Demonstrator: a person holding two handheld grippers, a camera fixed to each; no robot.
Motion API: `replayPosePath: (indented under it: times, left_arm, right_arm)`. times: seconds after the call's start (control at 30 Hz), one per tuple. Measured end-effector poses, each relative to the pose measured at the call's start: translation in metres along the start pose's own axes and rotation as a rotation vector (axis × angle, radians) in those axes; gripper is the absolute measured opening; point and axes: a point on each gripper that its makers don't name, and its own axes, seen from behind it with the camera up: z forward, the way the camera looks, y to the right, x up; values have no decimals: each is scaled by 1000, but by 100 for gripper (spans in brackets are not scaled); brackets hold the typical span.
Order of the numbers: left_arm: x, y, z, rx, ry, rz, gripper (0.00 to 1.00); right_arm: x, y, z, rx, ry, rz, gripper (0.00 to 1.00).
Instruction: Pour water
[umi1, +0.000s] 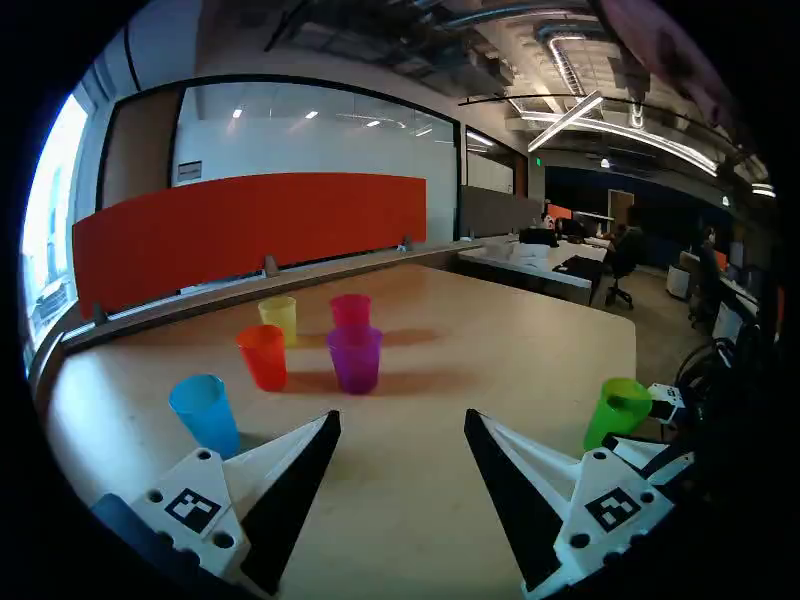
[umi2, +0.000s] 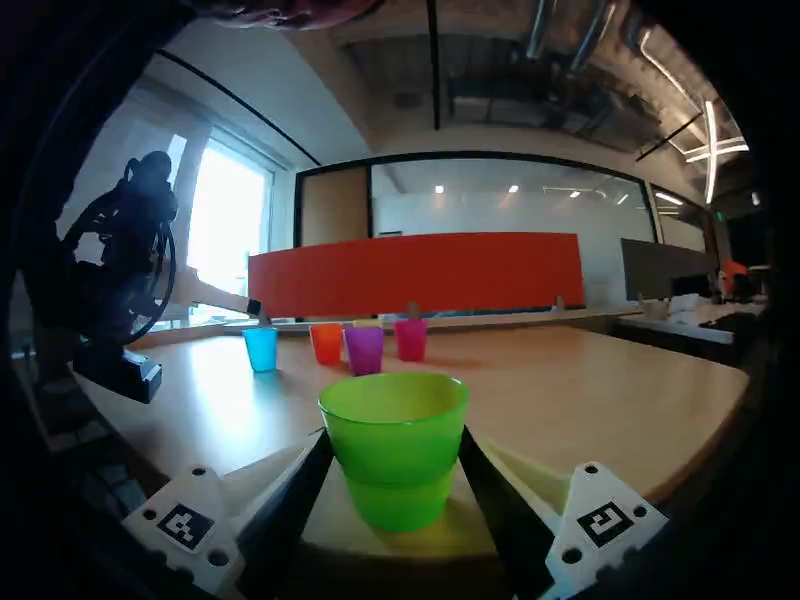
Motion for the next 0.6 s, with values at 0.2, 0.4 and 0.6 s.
replayPosePath:
  times: [0.2, 0.4, 0.6]
  left_arm:
    - [0, -5, -2, 10, 0, -4, 92]
    - [-2, -10, -3, 18, 0, -7, 92]
    - [-3, -16, -5, 28, -1, -14, 92]
  right_arm:
    - [4, 0, 4, 1, 5, -4, 88]
    - [5, -3, 2, 14, -7, -13, 87]
    - [5, -7, 4, 33, -25, -23, 86]
